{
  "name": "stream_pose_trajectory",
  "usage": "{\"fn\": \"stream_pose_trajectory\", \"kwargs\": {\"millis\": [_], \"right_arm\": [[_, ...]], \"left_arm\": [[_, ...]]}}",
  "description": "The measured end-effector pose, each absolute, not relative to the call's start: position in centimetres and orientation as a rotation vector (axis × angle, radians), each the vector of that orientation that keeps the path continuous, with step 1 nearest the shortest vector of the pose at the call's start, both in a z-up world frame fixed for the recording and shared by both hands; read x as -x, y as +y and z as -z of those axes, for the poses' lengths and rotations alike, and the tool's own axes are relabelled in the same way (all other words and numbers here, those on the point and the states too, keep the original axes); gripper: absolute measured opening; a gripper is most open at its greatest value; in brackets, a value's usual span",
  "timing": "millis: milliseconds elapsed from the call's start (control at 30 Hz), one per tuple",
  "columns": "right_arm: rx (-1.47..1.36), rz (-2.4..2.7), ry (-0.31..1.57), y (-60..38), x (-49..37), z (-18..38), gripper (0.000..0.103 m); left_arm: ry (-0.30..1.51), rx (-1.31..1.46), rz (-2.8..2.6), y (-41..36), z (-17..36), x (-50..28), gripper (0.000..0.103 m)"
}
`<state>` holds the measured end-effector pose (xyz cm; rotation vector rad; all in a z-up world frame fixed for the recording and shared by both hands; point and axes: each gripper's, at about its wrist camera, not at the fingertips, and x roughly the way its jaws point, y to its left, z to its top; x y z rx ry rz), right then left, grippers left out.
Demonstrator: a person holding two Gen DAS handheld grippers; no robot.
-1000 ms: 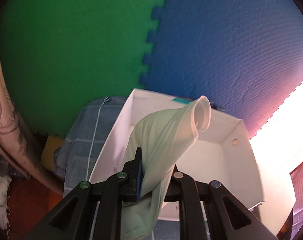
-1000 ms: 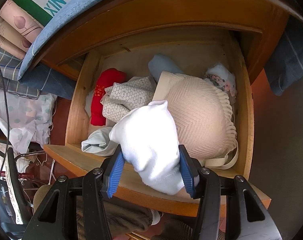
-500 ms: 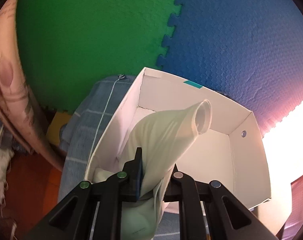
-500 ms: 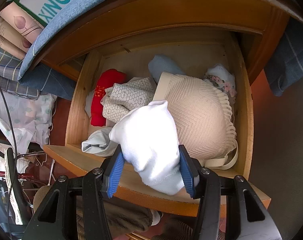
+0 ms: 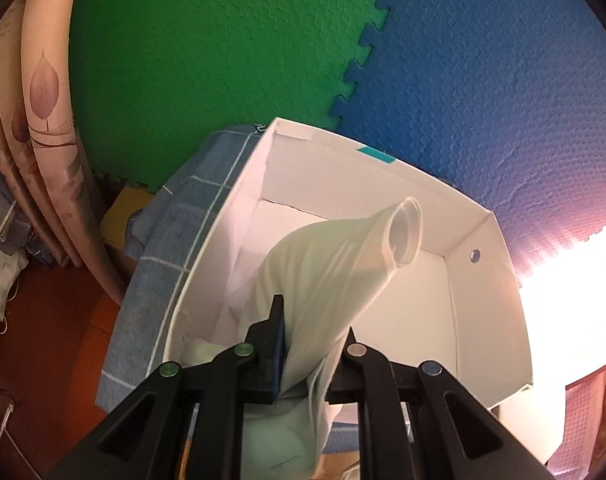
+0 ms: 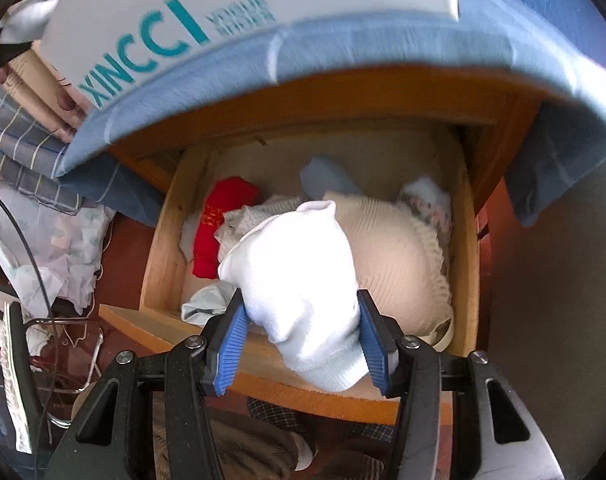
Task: Take underwear out of drawer
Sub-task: 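Carry the pale garment into the white shoe box and open the left tool, then lift the white underwear with the right tool and release it into the shoe box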
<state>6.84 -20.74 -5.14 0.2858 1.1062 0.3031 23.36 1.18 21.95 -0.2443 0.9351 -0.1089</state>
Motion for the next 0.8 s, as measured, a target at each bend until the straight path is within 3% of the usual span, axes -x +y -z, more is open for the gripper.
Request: {"fn": "stream_pose_trajectory", "kwargs": {"millis": [133,233,333,400,500,733,800], "right_arm": [[-0.242,-0.313,1.070,-21.0,-6.3,2.7,0.049],[-0.231,-0.316,1.049,-21.5,-5.7,1.3,0.049],[-0.226,-0.311,1.036,-22.1,-5.1,0.7,0.049],[-0.228,-0.308,1.037,-22.4,-4.9,0.6,0.049],[-0.228,-0.295,1.032,-22.8,-4.8,0.3,0.049],[-0.214,-0.284,0.983,-23.4,-4.7,-2.6,0.049],[-0.212,-0.287,0.956,-23.6,-4.5,-4.0,0.049]], "left_arm": [[0.928,0.213,0.116,1.1,-21.8,-22.7,0.015],[0.914,0.205,0.132,1.1,-21.6,-22.7,0.022],[0.897,0.194,0.147,0.9,-21.7,-22.9,0.031],[0.898,0.196,0.167,0.8,-21.6,-23.0,0.043],[0.899,0.198,0.187,0.6,-21.7,-23.0,0.050],[0.810,0.087,0.236,-0.7,-23.9,-20.7,0.053],[0.773,0.065,0.239,-0.8,-24.9,-19.7,0.059]]}}
